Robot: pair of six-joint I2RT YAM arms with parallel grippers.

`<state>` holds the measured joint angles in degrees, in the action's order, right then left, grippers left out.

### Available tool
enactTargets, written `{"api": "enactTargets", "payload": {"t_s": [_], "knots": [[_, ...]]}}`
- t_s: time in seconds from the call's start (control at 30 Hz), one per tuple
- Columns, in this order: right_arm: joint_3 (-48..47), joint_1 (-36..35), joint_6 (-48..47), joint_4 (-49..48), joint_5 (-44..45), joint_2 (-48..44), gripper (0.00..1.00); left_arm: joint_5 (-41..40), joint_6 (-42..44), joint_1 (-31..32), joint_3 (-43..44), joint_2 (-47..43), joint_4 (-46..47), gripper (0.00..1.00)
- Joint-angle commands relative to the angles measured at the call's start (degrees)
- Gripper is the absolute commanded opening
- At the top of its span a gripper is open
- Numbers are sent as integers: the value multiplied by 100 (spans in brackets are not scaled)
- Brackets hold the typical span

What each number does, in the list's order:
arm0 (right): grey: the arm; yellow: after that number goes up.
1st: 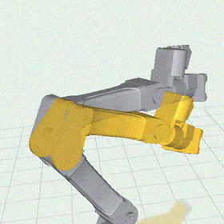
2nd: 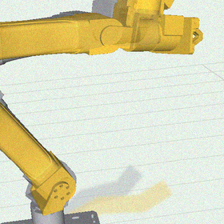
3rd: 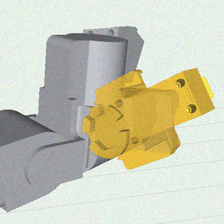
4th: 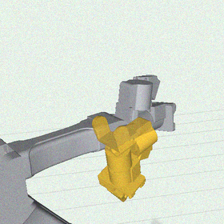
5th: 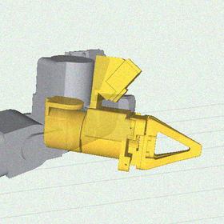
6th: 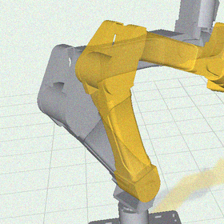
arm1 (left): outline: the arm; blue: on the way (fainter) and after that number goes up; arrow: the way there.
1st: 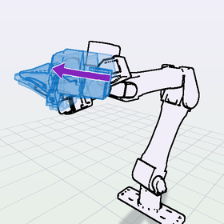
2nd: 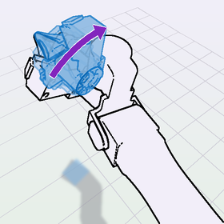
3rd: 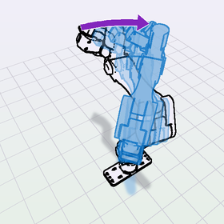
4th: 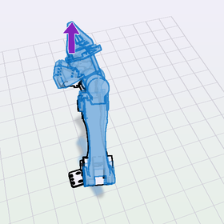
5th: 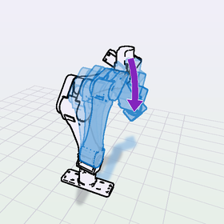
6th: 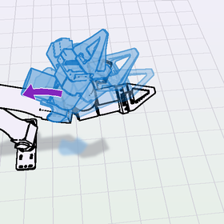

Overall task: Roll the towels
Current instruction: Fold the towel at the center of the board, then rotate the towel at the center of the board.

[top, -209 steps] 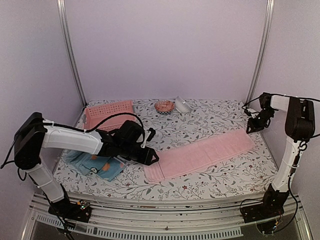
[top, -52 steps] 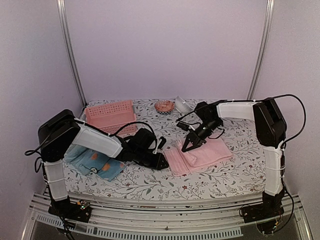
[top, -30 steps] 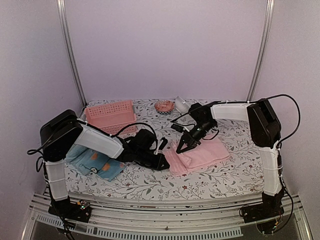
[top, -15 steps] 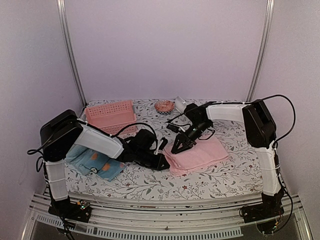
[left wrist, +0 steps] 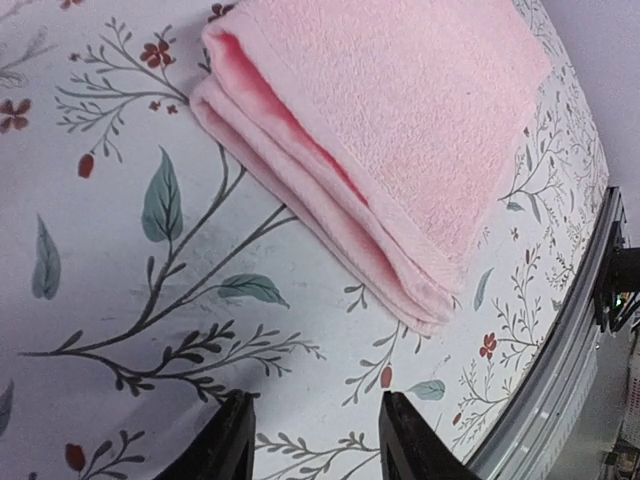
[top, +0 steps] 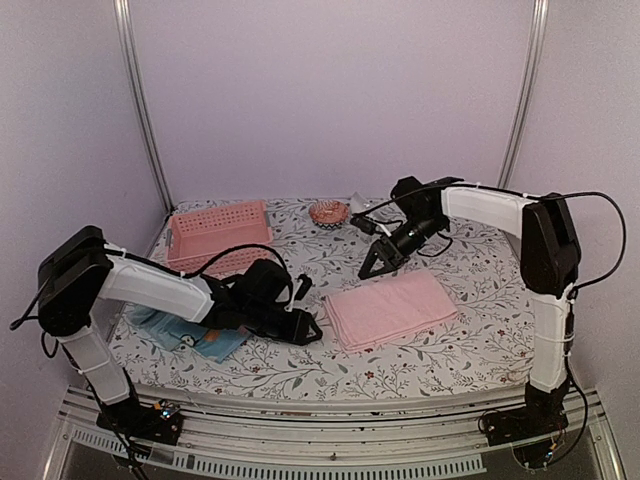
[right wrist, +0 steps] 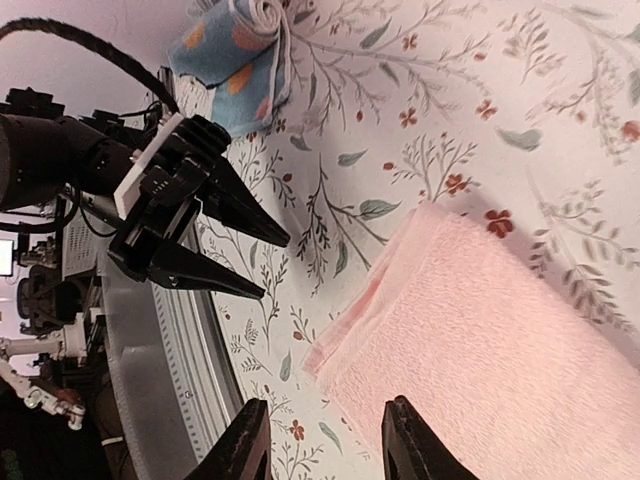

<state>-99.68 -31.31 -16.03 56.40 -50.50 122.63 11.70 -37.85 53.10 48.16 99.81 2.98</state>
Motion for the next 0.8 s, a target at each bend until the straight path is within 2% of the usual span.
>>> {"api": "enactTargets", "payload": {"t_s": [0.0,0.07,0.13,0.2,0.23,0.27,0.3,0.33,0.43,0.47,0.57,0.67,0.7,0.77], "knots": [[42,535,-542,-37,823,-924,39,-461,147,61,365,-257,-352,47],[60,715,-661,-114,1329,-1218,37,-612,222,60,719,-209,-459,46],[156,912,-675,-345,1925,-1628,36,-723,333,60,1082,-62,-354,39],[534,1131,-603,-948,2490,-2210,36,-767,392,60,1572,210,-268,21],[848,1242,-567,-1556,2737,-2552,40,-730,432,67,1845,379,-250,12],[1215,1311,-554,-2078,2951,-2867,57,-643,452,73,2146,562,-244,5],[1770,1403,-477,-2615,3090,-3155,85,-472,451,71,2405,738,-232,0],[2188,1519,-368,-3074,3047,-3375,99,-360,439,69,2578,874,-178,0],[2417,1716,-495,-3145,2072,-3224,98,-162,300,48,2870,1327,35,0],[2301,1716,-601,-2938,1880,-2998,89,-59,244,24,2944,1531,47,0],[1861,1720,-716,-2318,1672,-2230,44,263,105,-42,3140,1938,-18,0],[1618,1716,-714,-1863,1726,-1534,12,560,-47,-54,3164,2243,37,0],[1621,1716,-655,-1810,1816,-1351,5,693,-101,-53,3175,2351,5,0],[1732,1716,-547,-1807,2049,-1085,4,824,-178,-46,3163,2494,-113,0]]}}
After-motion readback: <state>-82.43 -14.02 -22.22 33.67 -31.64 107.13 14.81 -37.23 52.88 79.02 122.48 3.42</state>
